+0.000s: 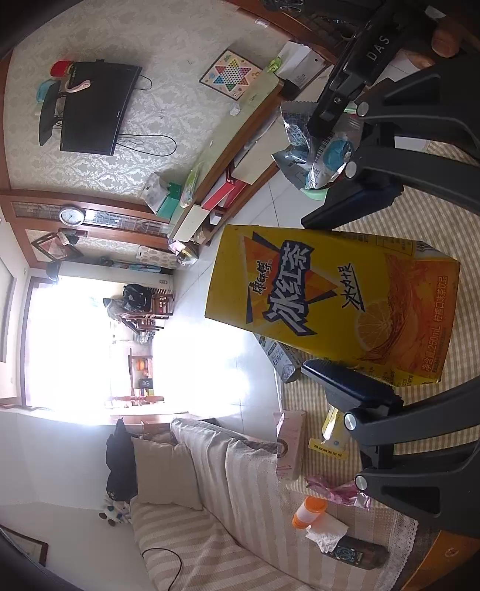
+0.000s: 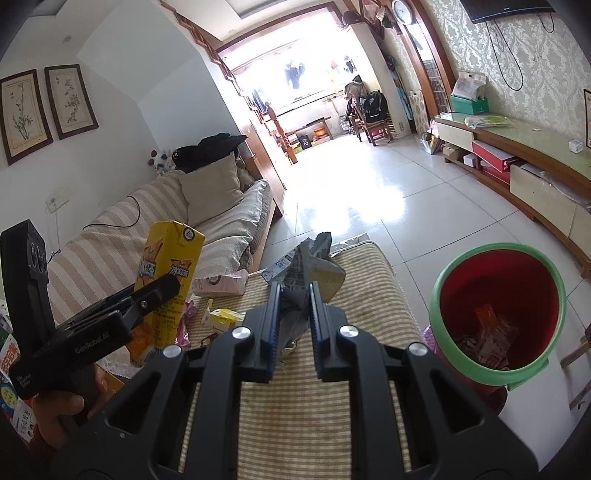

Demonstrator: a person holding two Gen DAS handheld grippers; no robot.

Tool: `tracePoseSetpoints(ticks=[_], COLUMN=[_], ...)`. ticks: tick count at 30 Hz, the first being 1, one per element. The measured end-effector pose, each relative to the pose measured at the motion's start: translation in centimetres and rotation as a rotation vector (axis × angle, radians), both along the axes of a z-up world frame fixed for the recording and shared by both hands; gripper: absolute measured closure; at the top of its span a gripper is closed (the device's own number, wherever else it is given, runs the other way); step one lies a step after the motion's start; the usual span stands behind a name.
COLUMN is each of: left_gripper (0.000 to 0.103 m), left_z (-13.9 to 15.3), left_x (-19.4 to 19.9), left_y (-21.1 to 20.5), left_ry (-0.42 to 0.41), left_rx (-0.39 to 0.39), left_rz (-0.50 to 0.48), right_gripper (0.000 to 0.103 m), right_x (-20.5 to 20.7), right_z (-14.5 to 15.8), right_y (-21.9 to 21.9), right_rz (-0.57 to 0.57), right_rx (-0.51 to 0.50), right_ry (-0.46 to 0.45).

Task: Collect trash
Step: 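Lift the iced-tea carton and snack wrapper and carry both over the red bin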

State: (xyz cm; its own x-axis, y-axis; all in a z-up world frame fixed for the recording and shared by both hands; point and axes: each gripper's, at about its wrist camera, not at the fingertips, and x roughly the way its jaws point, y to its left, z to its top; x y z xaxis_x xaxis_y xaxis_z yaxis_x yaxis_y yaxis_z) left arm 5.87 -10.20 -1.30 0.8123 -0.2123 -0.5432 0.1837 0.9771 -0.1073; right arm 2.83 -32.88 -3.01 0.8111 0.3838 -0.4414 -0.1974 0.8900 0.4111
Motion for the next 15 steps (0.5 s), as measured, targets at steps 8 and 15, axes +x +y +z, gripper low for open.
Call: tracePoseSetpoints(ticks=[8,15], left_gripper=[0.035,0.035], left_z=[0.2,-0.2], left_x=[1.0,2.0], left_y=[-2.7,-5.5], left_ry=[-0.007,-0.010], left_rx=[0.013,0.024], left_rz=[-0.040,-0.078], right_gripper=[0.087,0.087], right_x=[0.3,-0.1], right_z=[-0.4,-0.6], right_y=[-2.0,-4.6], right_rz=[-0.042,-0.101], right_rx=[0.017,0.015], right_ry=[0.001,0.001])
